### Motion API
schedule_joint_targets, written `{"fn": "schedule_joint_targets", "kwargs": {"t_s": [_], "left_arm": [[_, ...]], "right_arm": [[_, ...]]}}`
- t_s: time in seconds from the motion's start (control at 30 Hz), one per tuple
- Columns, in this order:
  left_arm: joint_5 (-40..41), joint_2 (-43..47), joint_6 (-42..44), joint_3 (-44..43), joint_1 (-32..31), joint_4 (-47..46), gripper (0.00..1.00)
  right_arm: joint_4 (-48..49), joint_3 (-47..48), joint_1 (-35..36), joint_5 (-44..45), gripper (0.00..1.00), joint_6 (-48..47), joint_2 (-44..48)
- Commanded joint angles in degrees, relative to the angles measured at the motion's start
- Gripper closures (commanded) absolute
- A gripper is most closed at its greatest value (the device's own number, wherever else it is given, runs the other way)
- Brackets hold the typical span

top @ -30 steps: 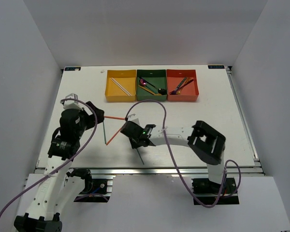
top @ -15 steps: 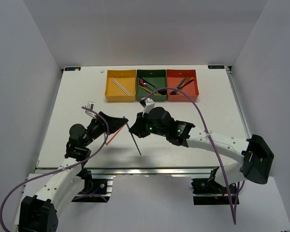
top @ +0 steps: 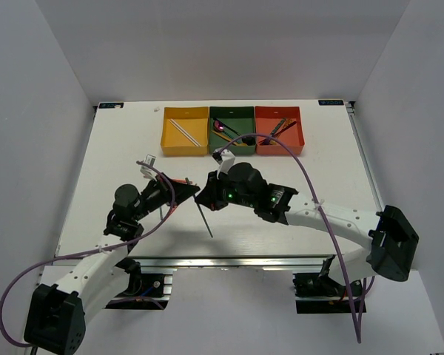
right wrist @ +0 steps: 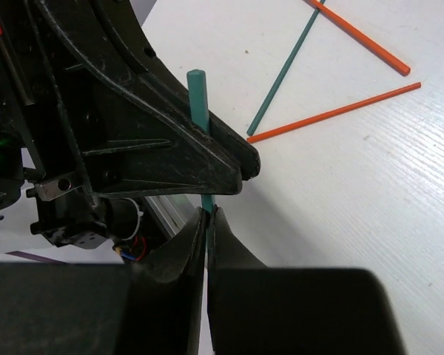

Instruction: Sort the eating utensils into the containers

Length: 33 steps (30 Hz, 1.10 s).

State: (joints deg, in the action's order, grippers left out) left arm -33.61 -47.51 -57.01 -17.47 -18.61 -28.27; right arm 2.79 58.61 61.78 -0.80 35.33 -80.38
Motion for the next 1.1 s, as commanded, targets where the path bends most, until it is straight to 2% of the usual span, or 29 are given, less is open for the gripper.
{"fn": "schedule_joint_targets", "kwargs": {"t_s": [0.0, 0.03, 0.07, 0.1, 0.13, 0.17, 0.2, 0.23, 0.27, 0.3, 0.37, 0.4, 0.43, 0.47, 0.5, 0.53, 0.6, 0.63, 0.67, 0.73, 0.77, 0.8, 0.87, 0.9, 0.97, 1.03, 1.07], "left_arm": [[1.5, -1.4, 1.3, -2.9, 0.1, 1.0, 1.0], [2.3, -2.1, 1.6, -3.4, 0.1, 1.5, 1.0], [3.3, -2.4, 1.9, -4.1, 0.1, 3.7, 1.0], [4.8, -2.9, 2.3, -5.8, 0.1, 5.7, 1.0], [9.9, -3.5, 3.5, -7.1, 0.1, 8.3, 1.0], [13.3, -5.4, 4.3, -8.9, 0.1, 15.4, 1.0], [16.9, -7.0, 5.1, -13.6, 0.1, 19.4, 1.0], [24.8, -8.9, 6.1, -16.3, 0.1, 23.1, 1.0], [28.6, -13.6, 6.6, -19.1, 0.1, 29.1, 1.0], [31.4, -16.4, 7.2, -24.3, 0.3, 30.7, 1.0], [38.9, -22.2, 9.5, -30.7, 0.9, 33.9, 1.0], [40.9, -28.7, 10.4, -34.1, 1.6, 34.6, 1.0], [42.2, -32.3, 12.3, -41.6, 2.1, 35.4, 1.0], [43.8, -35.9, 13.0, -45.6, 2.8, 37.6, 1.0], [43.6, -42.5, 13.4, -49.3, 4.4, 37.9, 1.0], [43.2, -45.7, 13.4, -55.8, 5.4, 38.2, 1.0], [41.7, -51.5, 13.9, -61.9, 7.2, 37.5, 1.0], [41.3, -57.2, 14.9, -65.1, 7.6, 37.3, 1.0], [40.9, -60.1, 15.7, -72.1, 8.1, 38.0, 1.0], [39.6, -68.4, 18.4, -79.5, 8.4, 39.3, 1.0], [39.3, -70.8, 18.8, -85.6, 8.4, 40.8, 1.0], [37.4, -73.0, 19.1, -88.1, 8.6, 41.0, 1.0], [35.5, -78.4, 19.2, -94.1, 8.6, 42.0, 0.93], [33.6, -79.8, 19.0, -95.4, 8.6, 41.8, 0.92], [30.4, -81.8, 17.7, -96.2, 8.6, 40.0, 0.82], [29.2, -81.8, 16.3, -95.2, 8.6, 38.2, 0.67], [29.0, -81.3, 16.0, -94.6, 8.6, 37.9, 0.52]], "right_arm": [[2.2, 1.6, 0.2, 0.5, 1.0, -0.8, 0.7], [1.5, 1.0, 0.1, 3.7, 1.0, -0.9, 1.2], [1.1, 0.5, 0.1, 4.8, 0.95, -0.9, 1.7], [0.4, 0.0, -0.1, 6.6, 0.72, -0.7, 2.4], [-1.9, -0.6, -0.4, 11.0, 0.57, 0.2, 4.3], [-2.7, -2.1, -0.6, 13.4, 0.46, 0.7, 5.7], [-5.2, -2.9, -0.9, 16.1, 0.33, 1.3, 7.0], [-6.8, -3.8, -1.6, 20.6, 0.29, 2.5, 10.0], [-9.9, -5.6, -2.0, 22.7, 0.26, 3.2, 11.8], [-11.1, -6.6, -2.3, 24.3, 0.21, 3.6, 13.3], [-13.0, -8.6, -3.4, 26.3, 0.2, 3.3, 18.6], [-13.4, -10.4, -3.6, 26.6, 0.17, 3.2, 20.2], [-13.9, -11.4, -3.9, 27.4, 0.16, 3.0, 23.5], [-15.0, -12.1, -4.1, 27.9, 0.16, 2.5, 25.1], [-15.7, -13.3, -4.4, 28.7, 0.14, 2.4, 26.5], [-16.4, -13.8, -4.5, 29.4, 0.12, 2.3, 28.9], [-18.5, -14.7, -4.6, 30.4, 0.11, 2.0, 31.2], [-18.9, -15.4, -4.7, 30.5, 0.11, 1.7, 32.9], [-19.1, -15.8, -4.8, 30.4, 0.11, 1.2, 33.7], [-19.7, -16.7, -4.9, 30.2, 0.11, 1.0, 35.5], [-19.9, -16.9, -5.0, 30.2, 0.11, 0.9, 35.9], [-20.0, -17.1, -5.0, 29.9, 0.11, 0.5, 36.3], [-20.2, -17.7, -5.1, 29.9, 0.11, 0.2, 37.0], [-20.1, -17.7, -5.1, 30.1, 0.11, -0.2, 37.0], [-19.8, -17.7, -5.1, 30.1, 0.11, -0.8, 36.9], [-19.7, -17.6, -5.2, 30.0, 0.11, -1.3, 36.1], [-19.5, -17.2, -5.2, 29.9, 0.11, -1.5, 35.7]]}}
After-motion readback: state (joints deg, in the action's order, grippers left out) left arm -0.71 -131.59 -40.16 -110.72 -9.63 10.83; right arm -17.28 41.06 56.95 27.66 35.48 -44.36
